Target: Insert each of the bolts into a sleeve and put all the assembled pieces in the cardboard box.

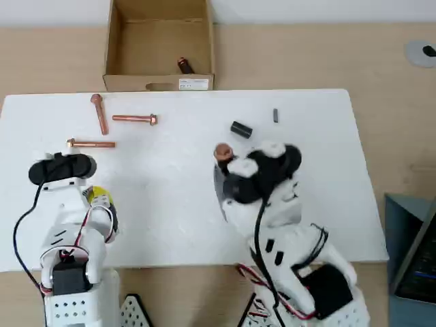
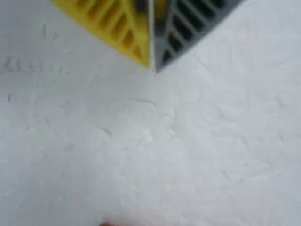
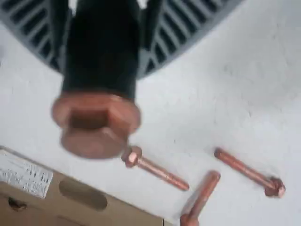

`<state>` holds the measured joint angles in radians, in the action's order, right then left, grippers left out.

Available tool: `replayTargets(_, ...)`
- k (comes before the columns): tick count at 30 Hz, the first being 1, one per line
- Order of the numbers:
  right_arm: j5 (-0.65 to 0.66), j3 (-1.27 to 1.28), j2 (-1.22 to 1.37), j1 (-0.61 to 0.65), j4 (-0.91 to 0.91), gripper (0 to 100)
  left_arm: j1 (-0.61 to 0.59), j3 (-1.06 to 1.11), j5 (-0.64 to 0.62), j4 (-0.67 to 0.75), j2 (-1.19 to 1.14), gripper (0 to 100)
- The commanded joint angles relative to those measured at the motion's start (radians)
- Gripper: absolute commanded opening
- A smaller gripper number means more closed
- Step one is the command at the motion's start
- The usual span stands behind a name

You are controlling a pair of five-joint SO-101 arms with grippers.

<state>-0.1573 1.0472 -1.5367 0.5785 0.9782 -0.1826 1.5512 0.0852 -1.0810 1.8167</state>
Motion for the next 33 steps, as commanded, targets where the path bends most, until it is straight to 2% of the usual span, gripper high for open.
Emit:
replayTargets(1,-0.011,-0.174,0.197,-0.015,-0.107,0.9,-0.012,0.034,0.008,0.005,0.008,0)
replayTargets(7,-0.003,-0.337,0.515,-0.016,-0.276,0.9,-0.012,0.091,0.005,0.005,0.008,0)
replayTargets(15,0.006,-0.572,0.931,-0.088,-0.48,0.9,-0.006,0.091,0.005,0.003,0.008,0)
replayTargets(25,0.235,-0.928,1.478,-0.113,-0.753,0.9,-0.006,0.091,0.005,0.003,0.008,0)
replayTargets(33,0.293,-1.279,1.851,-0.113,-0.802,0.9,-0.006,0.091,0.005,0.002,0.008,0)
